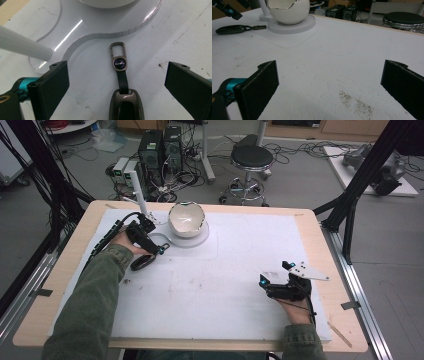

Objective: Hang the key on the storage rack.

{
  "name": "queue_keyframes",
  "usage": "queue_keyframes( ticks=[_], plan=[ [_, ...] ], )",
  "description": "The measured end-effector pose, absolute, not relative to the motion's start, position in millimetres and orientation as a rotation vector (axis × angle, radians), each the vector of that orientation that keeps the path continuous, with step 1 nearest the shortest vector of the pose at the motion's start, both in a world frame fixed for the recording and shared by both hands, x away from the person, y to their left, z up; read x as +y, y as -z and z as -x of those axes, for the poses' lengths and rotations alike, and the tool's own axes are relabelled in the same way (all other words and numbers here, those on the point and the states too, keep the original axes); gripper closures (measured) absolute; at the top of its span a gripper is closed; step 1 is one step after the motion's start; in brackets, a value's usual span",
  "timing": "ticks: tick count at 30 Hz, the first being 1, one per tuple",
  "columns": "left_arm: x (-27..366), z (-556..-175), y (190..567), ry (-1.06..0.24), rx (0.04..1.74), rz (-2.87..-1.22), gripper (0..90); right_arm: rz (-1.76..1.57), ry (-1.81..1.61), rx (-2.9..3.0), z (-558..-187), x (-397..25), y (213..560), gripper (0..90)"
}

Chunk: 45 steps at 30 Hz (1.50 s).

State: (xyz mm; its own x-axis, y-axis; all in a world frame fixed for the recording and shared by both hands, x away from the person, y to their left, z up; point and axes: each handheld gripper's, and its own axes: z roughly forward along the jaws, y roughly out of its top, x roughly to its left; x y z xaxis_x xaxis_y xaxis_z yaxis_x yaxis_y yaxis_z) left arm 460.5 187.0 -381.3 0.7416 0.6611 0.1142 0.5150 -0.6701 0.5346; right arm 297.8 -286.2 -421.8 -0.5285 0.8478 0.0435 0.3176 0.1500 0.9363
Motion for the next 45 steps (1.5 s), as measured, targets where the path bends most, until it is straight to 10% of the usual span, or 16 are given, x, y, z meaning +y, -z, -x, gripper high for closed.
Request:
queue_keyframes(
  ticks=[45],
  plan=[
    [171.4,-503.8,408.5,-0.151,1.012,-2.648,58.6,-1.111,-1.319,1.962,-295.4,-286.8,426.8,0.5]
  ],
)
